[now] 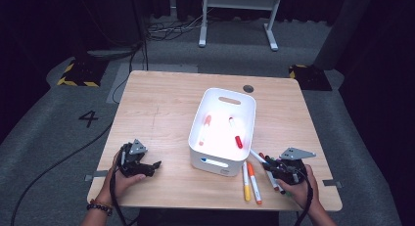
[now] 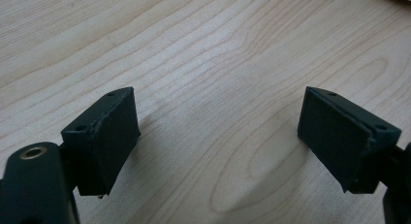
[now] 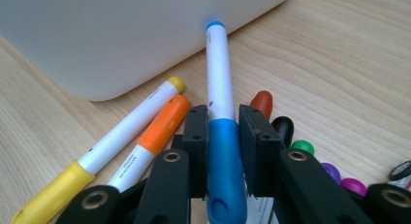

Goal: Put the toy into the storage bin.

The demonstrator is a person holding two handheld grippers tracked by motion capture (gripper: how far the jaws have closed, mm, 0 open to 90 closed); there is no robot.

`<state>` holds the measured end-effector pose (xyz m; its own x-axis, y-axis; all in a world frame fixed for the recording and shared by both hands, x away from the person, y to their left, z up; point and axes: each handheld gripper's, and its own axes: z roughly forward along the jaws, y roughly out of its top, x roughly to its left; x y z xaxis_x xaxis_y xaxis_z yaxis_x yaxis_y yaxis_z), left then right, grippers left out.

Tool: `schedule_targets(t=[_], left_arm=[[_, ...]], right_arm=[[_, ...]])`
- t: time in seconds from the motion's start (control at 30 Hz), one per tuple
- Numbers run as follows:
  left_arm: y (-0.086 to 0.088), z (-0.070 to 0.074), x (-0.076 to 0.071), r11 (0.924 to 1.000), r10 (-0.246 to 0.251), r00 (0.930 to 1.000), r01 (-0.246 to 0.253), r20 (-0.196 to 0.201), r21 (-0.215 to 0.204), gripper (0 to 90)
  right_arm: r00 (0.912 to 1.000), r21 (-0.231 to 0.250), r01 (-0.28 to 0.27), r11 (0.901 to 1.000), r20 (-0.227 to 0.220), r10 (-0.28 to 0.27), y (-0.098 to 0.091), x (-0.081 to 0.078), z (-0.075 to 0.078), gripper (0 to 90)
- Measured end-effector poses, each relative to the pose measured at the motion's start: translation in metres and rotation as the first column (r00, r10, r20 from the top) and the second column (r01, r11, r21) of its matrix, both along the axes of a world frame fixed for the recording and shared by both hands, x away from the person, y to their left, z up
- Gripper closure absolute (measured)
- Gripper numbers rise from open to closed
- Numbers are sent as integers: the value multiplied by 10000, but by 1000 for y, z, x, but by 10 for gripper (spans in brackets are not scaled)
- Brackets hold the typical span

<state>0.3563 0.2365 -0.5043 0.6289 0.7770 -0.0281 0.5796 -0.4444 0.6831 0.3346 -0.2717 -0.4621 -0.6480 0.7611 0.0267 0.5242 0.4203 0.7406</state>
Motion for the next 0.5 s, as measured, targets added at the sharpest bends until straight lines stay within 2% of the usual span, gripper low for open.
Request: schedule_targets(t=[0.3, 0.5], left_arm=[[0, 0, 0, 10000, -5, 10000, 5, 7, -7, 149], [0, 0, 0, 10000, -9, 10000, 9, 4, -7, 149]], right_arm=[[9995, 223, -103, 9997, 308, 96, -10, -2, 12, 745], [9981, 402, -19, 9992, 618, -6, -22, -3, 26, 745]])
